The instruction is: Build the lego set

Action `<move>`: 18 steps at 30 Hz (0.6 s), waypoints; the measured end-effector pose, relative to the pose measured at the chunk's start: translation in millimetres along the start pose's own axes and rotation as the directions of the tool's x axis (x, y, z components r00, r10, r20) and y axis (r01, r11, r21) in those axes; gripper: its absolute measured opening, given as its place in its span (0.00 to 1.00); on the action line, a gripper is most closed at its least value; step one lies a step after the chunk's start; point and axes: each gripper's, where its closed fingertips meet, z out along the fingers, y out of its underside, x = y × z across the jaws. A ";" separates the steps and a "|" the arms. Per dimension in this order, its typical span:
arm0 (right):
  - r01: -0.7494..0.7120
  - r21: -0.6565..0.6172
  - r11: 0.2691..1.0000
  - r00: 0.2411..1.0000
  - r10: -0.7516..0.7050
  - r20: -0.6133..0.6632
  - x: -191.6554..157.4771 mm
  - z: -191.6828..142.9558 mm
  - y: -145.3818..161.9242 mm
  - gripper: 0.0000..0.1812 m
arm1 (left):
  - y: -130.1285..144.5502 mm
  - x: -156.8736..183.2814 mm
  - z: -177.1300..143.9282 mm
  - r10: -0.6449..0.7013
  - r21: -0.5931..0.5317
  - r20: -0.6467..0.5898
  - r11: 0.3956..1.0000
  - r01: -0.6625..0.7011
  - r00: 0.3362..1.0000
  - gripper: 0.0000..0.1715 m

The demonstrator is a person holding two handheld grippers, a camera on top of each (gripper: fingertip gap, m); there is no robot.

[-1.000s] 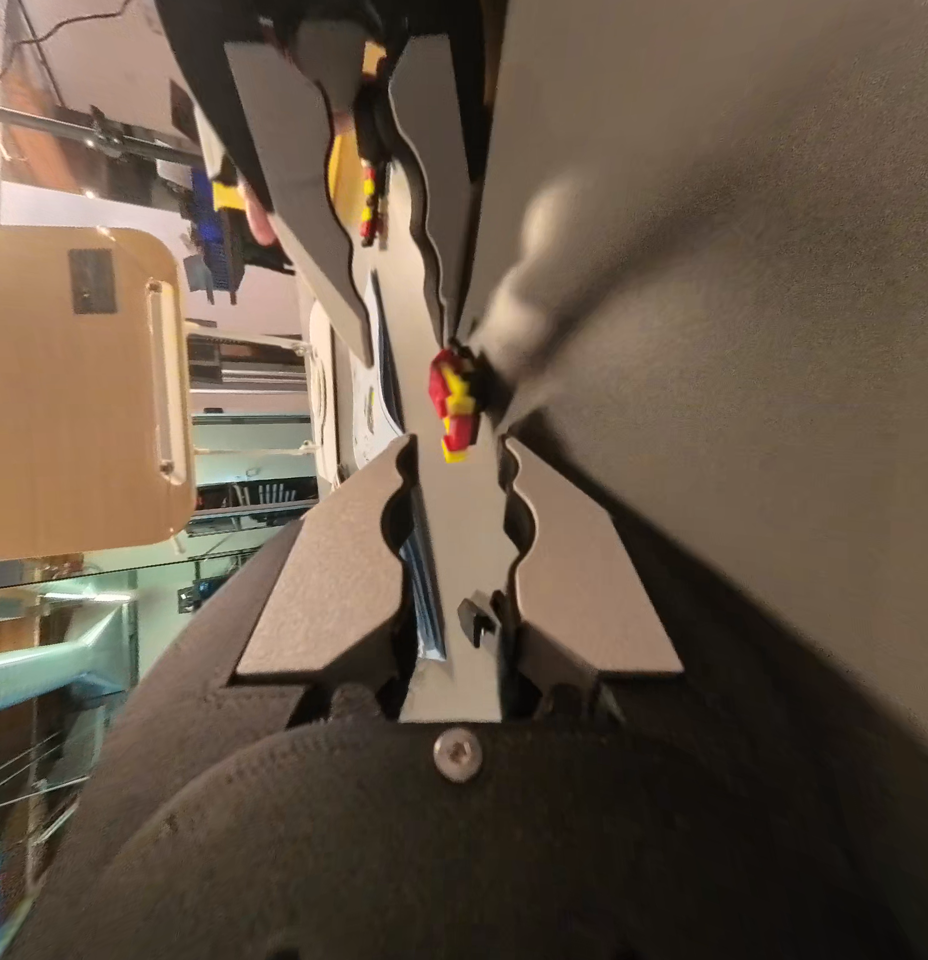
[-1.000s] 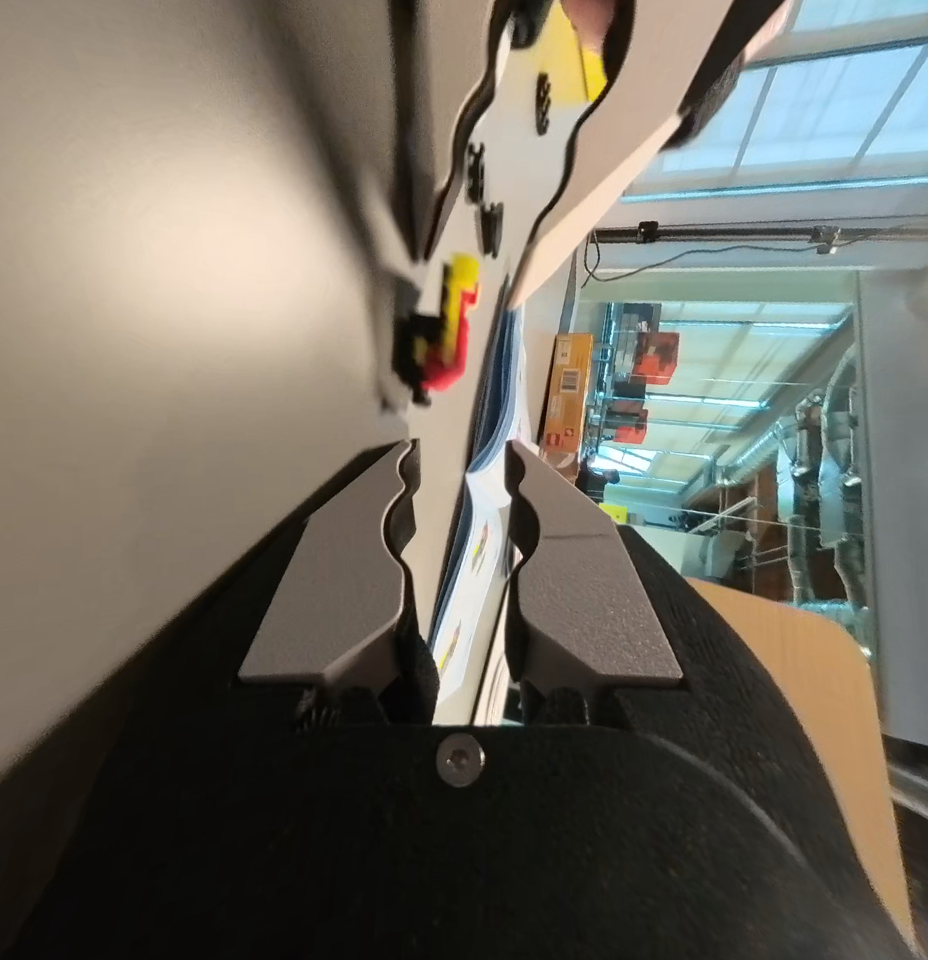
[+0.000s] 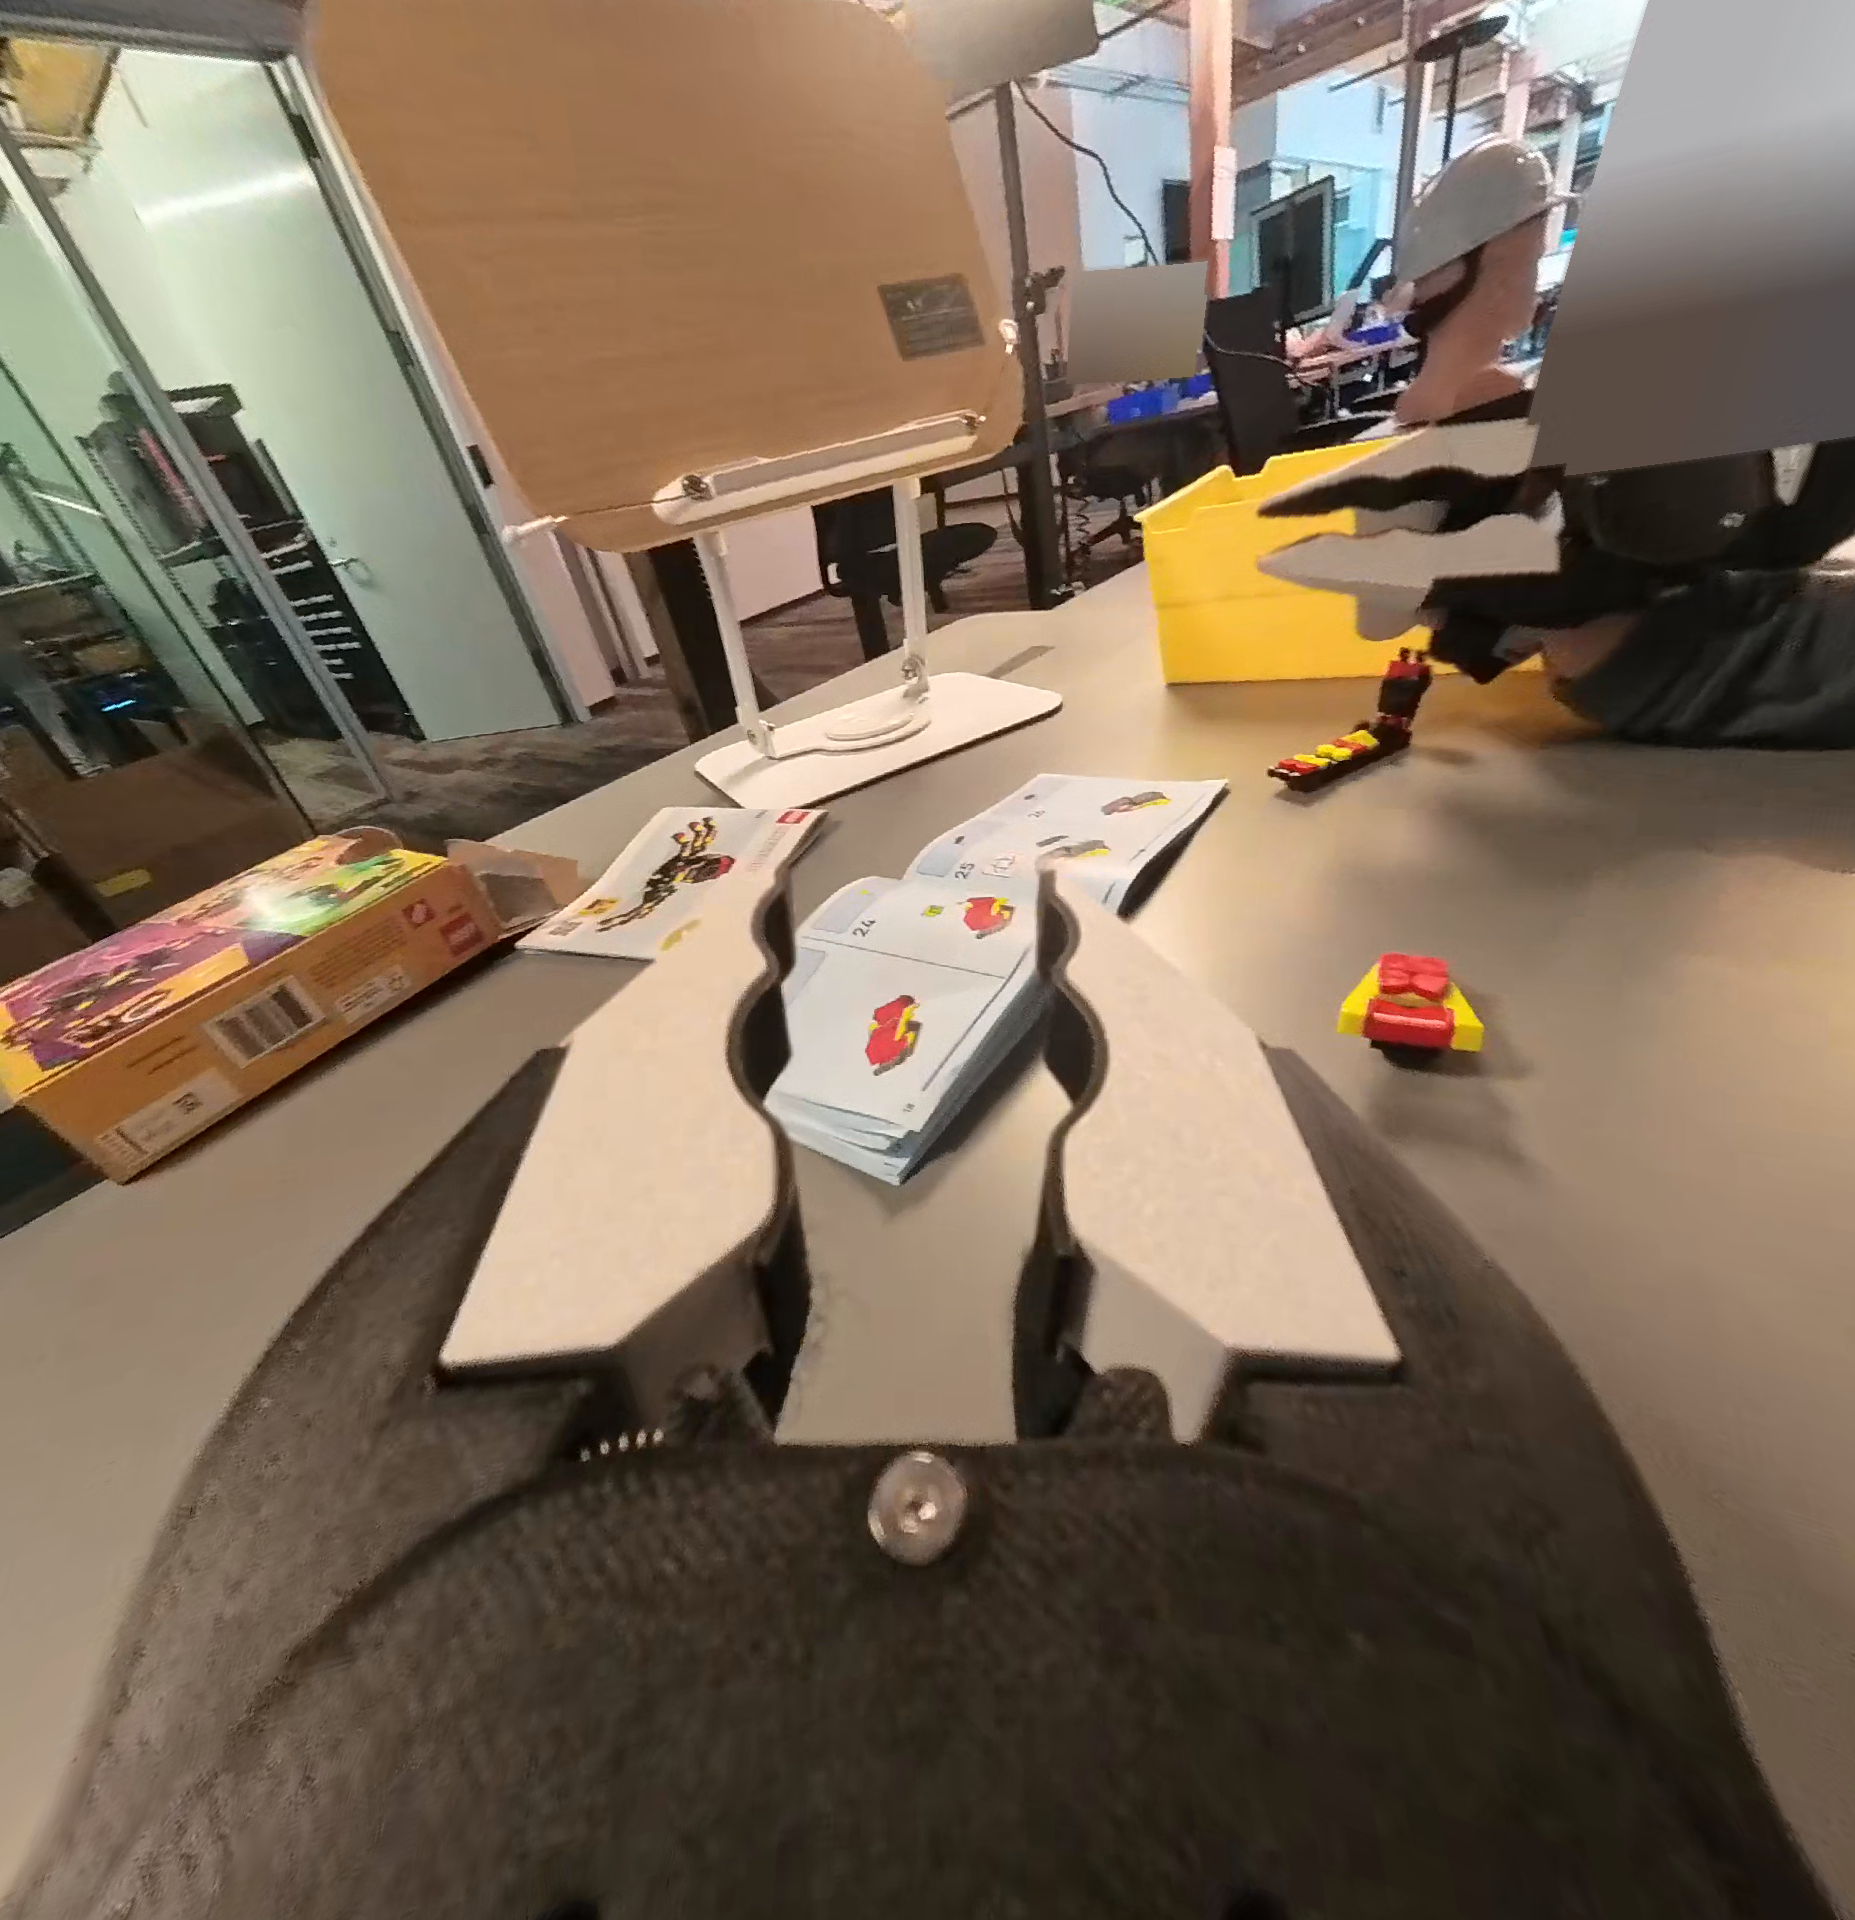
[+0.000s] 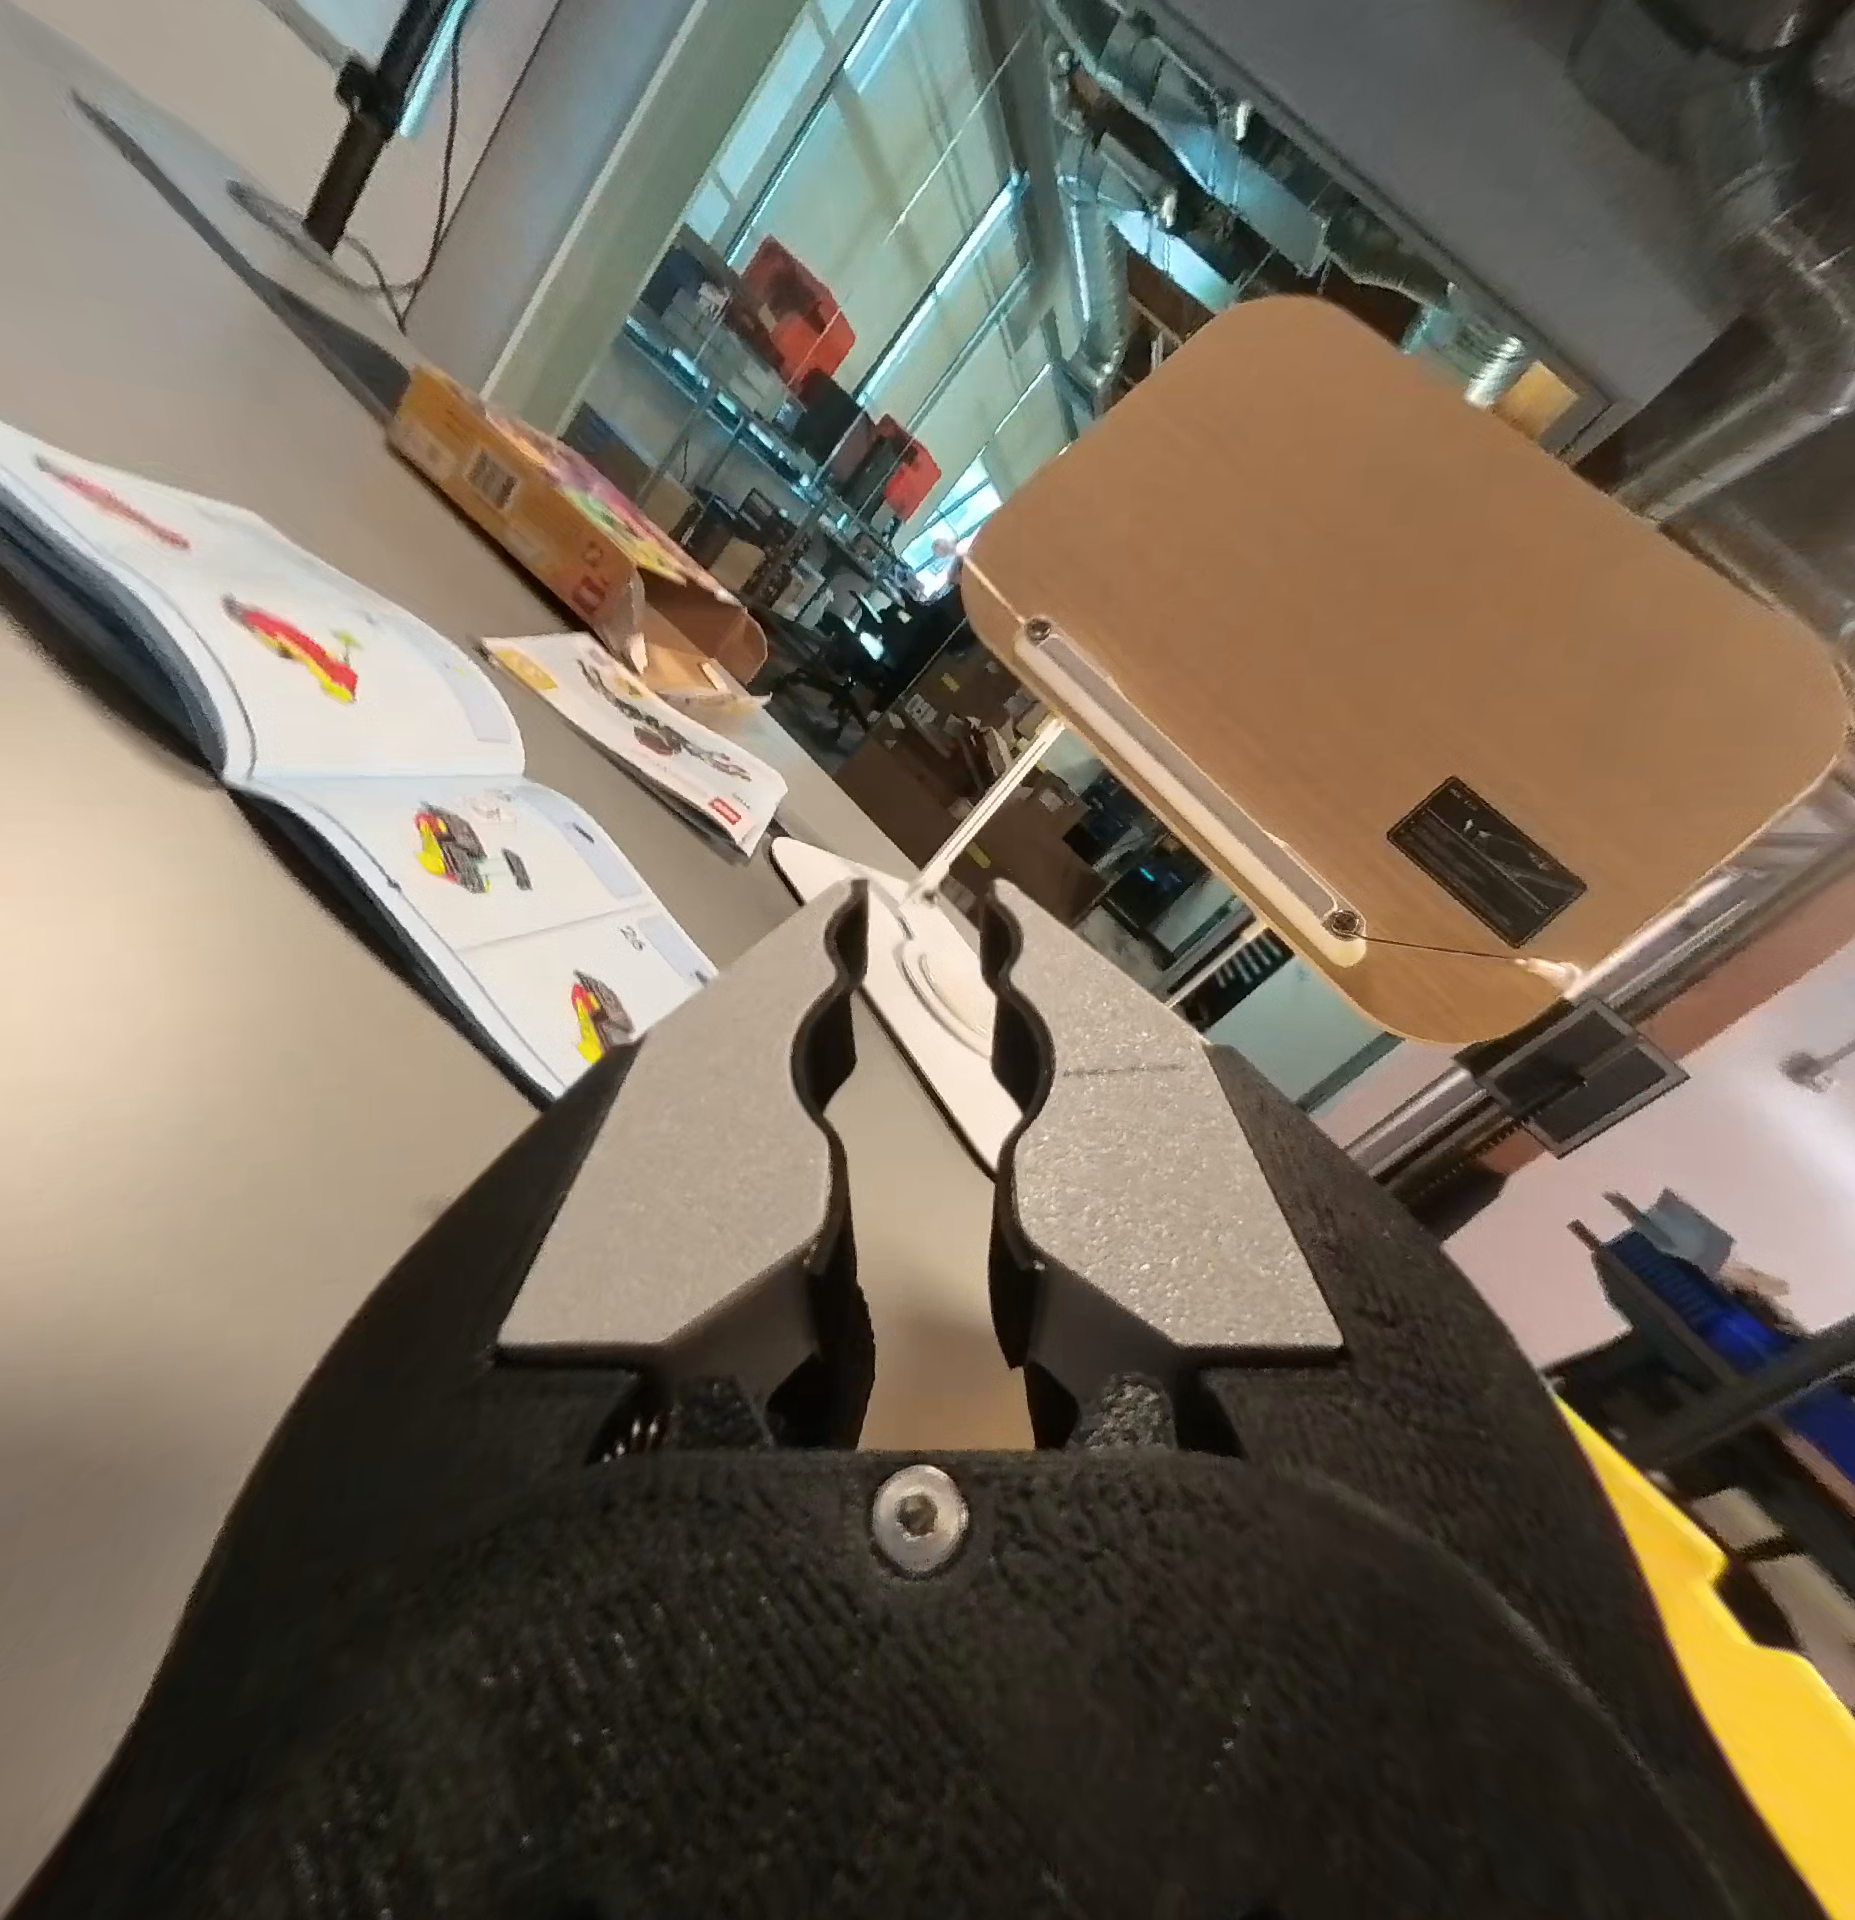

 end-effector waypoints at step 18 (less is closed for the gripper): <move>-0.035 0.215 0.976 0.999 0.035 0.004 -22.3 -9.2 -60.7 0.19 | -4.0 -8.1 -0.7 -0.053 0.046 -0.001 0.998 0.053 0.999 0.27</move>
